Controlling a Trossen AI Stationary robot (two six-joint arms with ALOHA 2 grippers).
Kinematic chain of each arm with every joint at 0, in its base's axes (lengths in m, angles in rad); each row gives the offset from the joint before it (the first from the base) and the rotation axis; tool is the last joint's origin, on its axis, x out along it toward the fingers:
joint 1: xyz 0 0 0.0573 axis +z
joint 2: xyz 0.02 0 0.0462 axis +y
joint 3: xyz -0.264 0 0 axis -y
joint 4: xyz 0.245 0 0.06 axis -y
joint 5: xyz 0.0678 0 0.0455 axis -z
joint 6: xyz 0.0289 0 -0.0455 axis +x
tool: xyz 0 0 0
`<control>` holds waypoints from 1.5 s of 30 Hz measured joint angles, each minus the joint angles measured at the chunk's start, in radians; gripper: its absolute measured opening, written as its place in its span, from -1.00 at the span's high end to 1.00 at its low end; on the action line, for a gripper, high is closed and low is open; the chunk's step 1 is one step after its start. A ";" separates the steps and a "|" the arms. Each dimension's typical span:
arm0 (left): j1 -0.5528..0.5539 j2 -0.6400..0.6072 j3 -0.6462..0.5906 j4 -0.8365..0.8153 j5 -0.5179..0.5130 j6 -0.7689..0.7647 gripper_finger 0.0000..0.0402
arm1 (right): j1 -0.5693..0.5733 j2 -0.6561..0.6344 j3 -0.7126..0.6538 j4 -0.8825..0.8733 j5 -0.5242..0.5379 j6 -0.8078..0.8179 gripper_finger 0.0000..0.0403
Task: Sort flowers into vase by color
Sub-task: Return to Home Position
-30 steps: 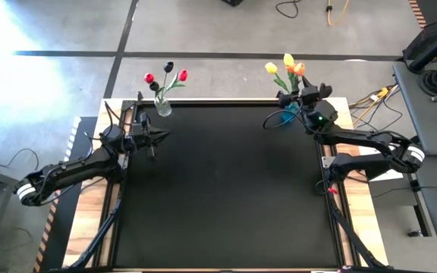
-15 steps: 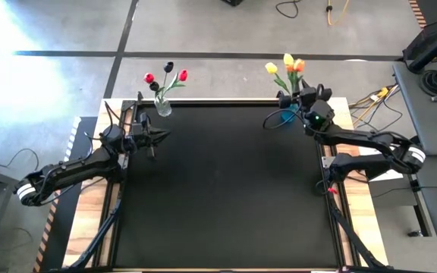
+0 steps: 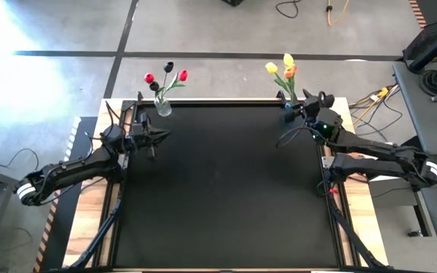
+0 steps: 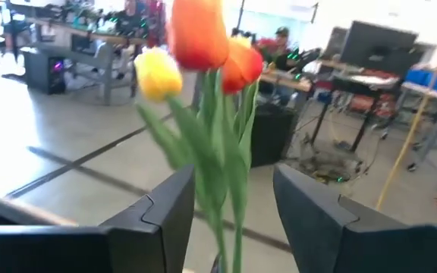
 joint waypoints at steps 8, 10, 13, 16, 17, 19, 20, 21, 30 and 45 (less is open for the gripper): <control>-0.066 0.015 0.000 0.036 -0.073 -0.001 1.00 | 0.060 -0.113 0.000 -0.304 -0.183 0.159 0.62; -0.111 0.002 0.000 0.037 -0.114 -0.004 1.00 | 0.083 -0.124 0.000 -0.339 -0.252 0.156 0.80; -0.199 -0.014 0.000 -0.013 -0.225 0.015 1.00 | 0.118 -0.135 -0.018 -0.339 -0.357 0.118 0.93; -0.287 -0.027 0.000 -0.104 -0.368 0.034 1.00 | 0.136 -0.156 -0.074 -0.290 -0.463 0.088 0.95; -0.312 -0.030 0.000 -0.126 -0.402 0.039 1.00 | 0.138 -0.166 -0.097 -0.271 -0.498 0.088 0.95; -0.355 -0.039 0.000 -0.141 -0.437 0.041 1.00 | 0.139 -0.199 -0.147 -0.240 -0.591 0.097 0.96; -0.371 -0.046 0.000 -0.139 -0.440 0.042 1.00 | 0.140 -0.220 -0.170 -0.232 -0.646 0.097 0.96; -0.383 -0.054 0.000 -0.139 -0.440 0.043 1.00 | 0.140 -0.244 -0.191 -0.228 -0.695 0.097 0.96; -0.384 -0.232 0.000 -0.364 -0.444 0.049 1.00 | 0.140 -0.536 -0.330 -0.273 -0.895 0.112 0.96; -0.384 -0.606 0.000 -0.692 -0.489 0.034 1.00 | 0.179 -0.748 -0.370 -0.433 -0.747 0.099 0.96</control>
